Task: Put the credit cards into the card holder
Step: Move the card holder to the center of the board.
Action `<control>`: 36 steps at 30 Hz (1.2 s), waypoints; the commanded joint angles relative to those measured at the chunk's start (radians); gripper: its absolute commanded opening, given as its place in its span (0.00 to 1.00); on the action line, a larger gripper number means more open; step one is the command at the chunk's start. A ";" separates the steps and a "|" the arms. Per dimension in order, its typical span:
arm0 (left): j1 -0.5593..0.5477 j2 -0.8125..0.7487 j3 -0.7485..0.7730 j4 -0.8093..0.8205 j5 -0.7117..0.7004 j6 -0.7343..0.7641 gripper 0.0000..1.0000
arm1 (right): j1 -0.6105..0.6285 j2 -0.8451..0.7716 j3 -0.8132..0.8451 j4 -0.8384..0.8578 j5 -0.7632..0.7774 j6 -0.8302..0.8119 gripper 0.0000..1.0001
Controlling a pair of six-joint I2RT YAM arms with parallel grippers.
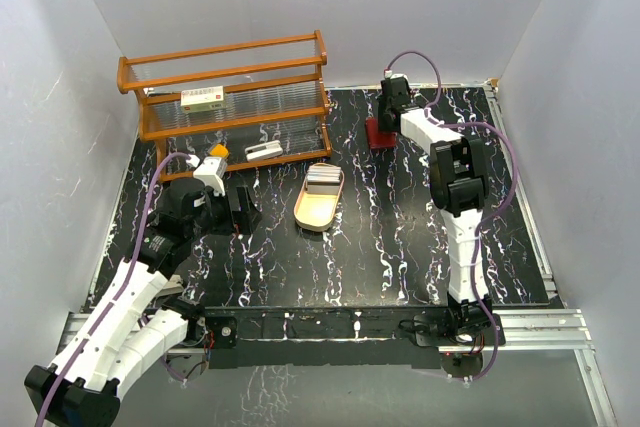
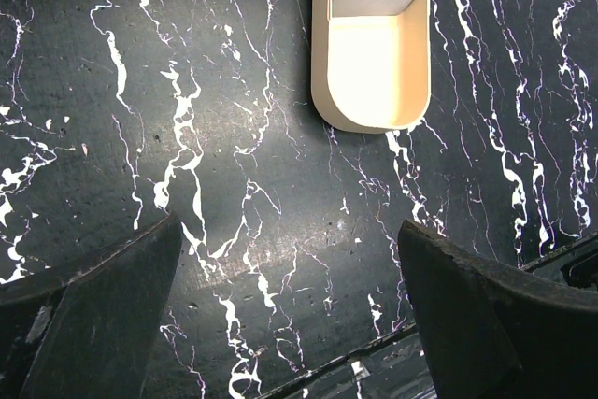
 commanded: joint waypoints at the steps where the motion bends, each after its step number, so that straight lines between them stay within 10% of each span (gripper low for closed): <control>1: 0.007 -0.009 -0.002 0.010 -0.004 0.016 0.99 | 0.001 -0.077 -0.097 -0.052 0.038 -0.028 0.21; 16: 0.007 0.008 0.020 -0.039 -0.091 -0.062 0.99 | 0.021 -0.377 -0.476 -0.143 0.080 0.075 0.19; 36: 0.005 0.037 -0.055 0.093 0.322 -0.211 0.97 | 0.325 -0.711 -0.796 -0.333 0.147 0.328 0.21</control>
